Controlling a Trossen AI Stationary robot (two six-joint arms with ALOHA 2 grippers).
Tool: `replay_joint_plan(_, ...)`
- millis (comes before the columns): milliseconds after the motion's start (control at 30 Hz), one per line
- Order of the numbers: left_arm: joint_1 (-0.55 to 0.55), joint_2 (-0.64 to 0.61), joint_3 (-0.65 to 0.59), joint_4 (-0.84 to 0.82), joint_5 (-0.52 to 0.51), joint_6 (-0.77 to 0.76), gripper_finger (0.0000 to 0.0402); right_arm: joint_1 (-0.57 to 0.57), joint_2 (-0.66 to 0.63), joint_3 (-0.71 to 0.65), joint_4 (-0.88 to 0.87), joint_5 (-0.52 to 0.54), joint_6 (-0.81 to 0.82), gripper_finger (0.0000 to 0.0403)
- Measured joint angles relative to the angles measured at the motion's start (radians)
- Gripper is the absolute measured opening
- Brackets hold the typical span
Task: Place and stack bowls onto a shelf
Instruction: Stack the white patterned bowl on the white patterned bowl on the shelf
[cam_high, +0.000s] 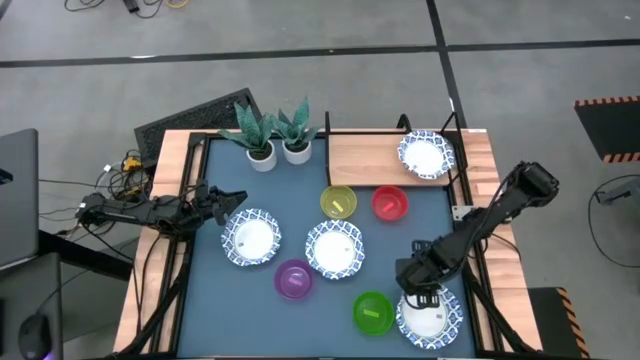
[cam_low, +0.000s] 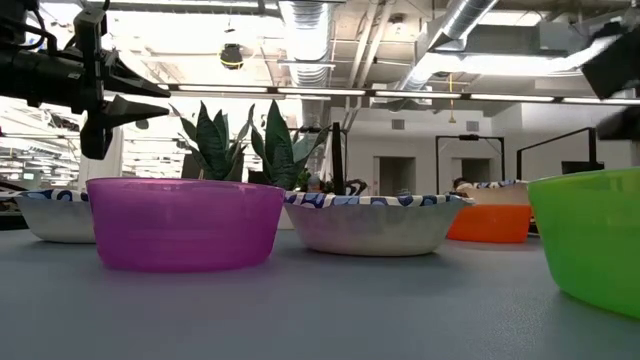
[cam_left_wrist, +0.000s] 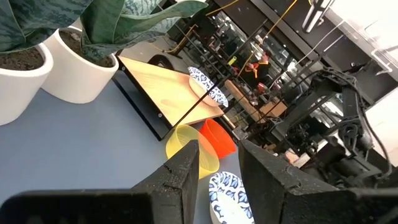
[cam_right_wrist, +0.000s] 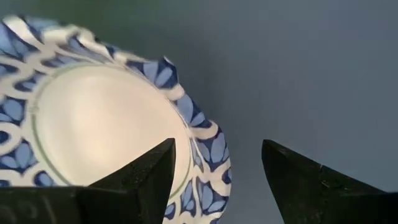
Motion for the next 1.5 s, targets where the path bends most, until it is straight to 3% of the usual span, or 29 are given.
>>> replay_joint_plan(267, 0.0, 0.0, 0.0, 0.0, 0.0, -0.003, 0.0098, 0.036, 0.0, -0.117, 0.122, -0.056, 0.065, 0.0263)
replay_joint_plan(400, 0.0, 0.0, 0.0, 0.0, 0.0, -0.003, 0.0098, 0.043, 0.0, -0.126, 0.123, -0.057, 0.079, 0.0235)
replay_joint_plan(533, 0.0, 0.0, 0.0, 0.0, 0.0, -0.003, 0.0098, 0.047, 0.0, -0.126, 0.122, -0.057, 0.083, 0.0173)
replay_joint_plan(767, 0.0, 0.0, 0.0, 0.0, -0.008, -0.003, 0.0098, 0.046, -0.01, -0.124, 0.091, -0.065, 0.145, 0.0024)
replay_joint_plan(1067, 0.0, 0.0, 0.0, 0.0, -0.016, -0.002, 0.0098, 0.046, -0.096, -0.127, 0.023, -0.01, 0.286, 0.0021)
replay_joint_plan(1500, 0.0, 0.0, 0.0, 0.0, -0.016, -0.002, 0.0098, -0.025, -0.389, -0.127, -0.051, 0.039, 0.484, 0.0021)
